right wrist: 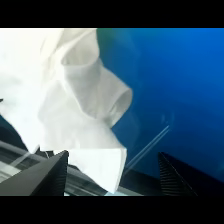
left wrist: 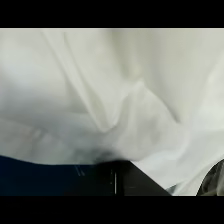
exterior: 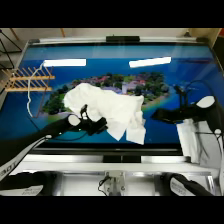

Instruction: Fold the shirts.

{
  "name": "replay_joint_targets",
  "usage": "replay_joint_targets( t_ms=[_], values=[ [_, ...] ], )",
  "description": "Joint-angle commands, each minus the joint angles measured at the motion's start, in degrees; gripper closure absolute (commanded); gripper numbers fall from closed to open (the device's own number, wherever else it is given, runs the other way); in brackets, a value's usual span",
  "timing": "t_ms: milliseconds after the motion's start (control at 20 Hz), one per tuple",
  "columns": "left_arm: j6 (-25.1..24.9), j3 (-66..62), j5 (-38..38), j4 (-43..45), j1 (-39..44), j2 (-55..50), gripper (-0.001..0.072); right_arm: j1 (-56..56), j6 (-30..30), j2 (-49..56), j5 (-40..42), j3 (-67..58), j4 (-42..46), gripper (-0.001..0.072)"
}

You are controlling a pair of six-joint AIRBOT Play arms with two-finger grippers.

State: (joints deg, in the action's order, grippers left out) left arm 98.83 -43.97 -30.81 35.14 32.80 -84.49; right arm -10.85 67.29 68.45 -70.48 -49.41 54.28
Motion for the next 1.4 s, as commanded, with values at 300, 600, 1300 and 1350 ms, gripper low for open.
replay_joint_targets(
  t_ms=[300, 600, 1300, 1350],
  values=[
    [-3.8, -0.6, -3.5, 1.3, -2.5, 7.4, 0.0678, 15.0, -2.6, 2.3, 23.4, 6.2, -3.0, 0.0045],
    [-8.8, -0.9, -1.8, 1.3, -2.6, 12.1, 0.0678, 17.4, -0.8, 8.8, 25.4, 6.0, -7.7, 0.0614],
    [-10.9, 1.5, -8.7, 2.3, -6.9, 12.4, 0.0676, 17.5, 4.8, 5.7, 9.2, -6.2, 8.4, 0.0650],
    [-10.9, 1.5, -8.6, 2.1, -5.9, 10.5, 0.0676, 17.5, 6.1, 5.7, 7.7, -6.2, 11.8, 0.0650]
  ],
)
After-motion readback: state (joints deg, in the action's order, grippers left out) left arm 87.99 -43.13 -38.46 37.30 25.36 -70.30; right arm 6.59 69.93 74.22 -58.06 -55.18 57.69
